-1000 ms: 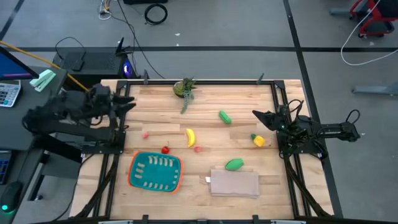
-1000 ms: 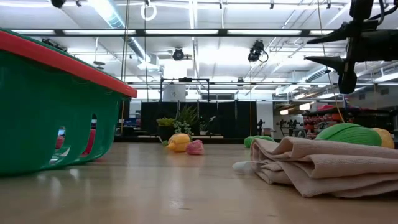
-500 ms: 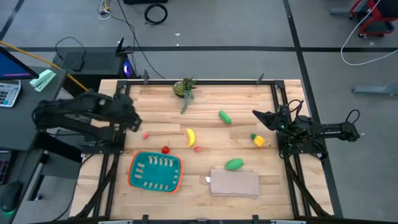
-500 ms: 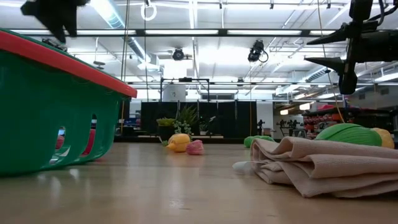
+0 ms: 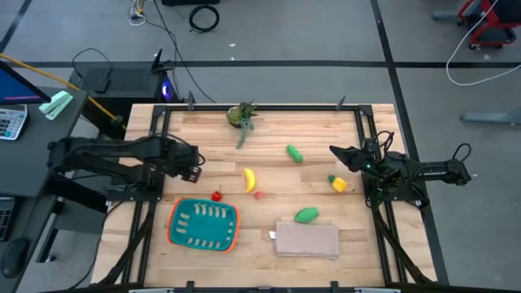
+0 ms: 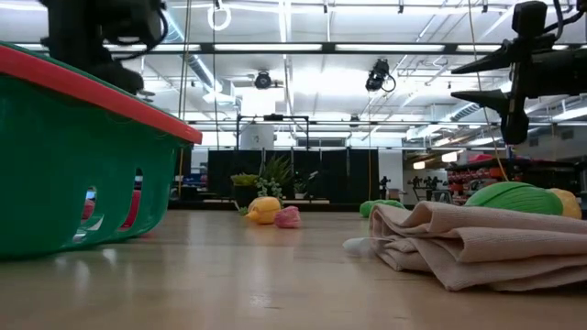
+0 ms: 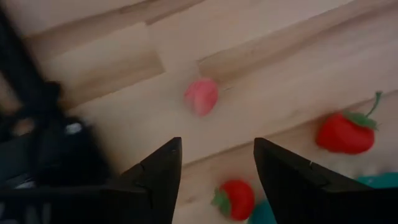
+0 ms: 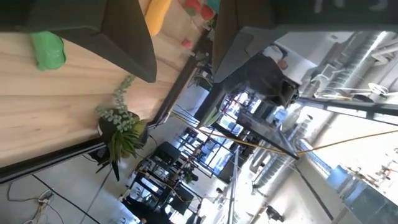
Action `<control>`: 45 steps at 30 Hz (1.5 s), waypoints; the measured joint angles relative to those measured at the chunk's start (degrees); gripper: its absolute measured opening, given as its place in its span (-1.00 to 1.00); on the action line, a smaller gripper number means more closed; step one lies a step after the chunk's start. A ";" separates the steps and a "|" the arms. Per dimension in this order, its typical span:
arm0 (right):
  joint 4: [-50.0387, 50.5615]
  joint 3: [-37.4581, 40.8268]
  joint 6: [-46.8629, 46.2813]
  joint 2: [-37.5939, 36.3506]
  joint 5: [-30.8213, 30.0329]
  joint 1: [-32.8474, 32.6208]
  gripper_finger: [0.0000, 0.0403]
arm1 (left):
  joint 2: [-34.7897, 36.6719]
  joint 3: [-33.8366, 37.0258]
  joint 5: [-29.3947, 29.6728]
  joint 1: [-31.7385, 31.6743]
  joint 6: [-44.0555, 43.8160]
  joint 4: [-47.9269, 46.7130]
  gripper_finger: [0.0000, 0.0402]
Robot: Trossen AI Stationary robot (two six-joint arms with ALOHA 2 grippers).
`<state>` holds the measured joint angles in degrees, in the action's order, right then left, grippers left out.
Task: Pick and placing Produce into tupperware
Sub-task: Put the left pink apricot into the blue basket
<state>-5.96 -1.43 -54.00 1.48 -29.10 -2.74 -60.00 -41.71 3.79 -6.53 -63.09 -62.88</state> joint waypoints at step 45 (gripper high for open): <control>0.15 0.00 0.07 0.00 -0.04 0.00 -0.18 | 0.01 16.72 -3.19 -10.13 1.20 21.62 -0.15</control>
<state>-5.80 -1.43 -53.93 1.48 -29.15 -2.74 -59.99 -24.99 0.60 -16.66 -61.89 -41.25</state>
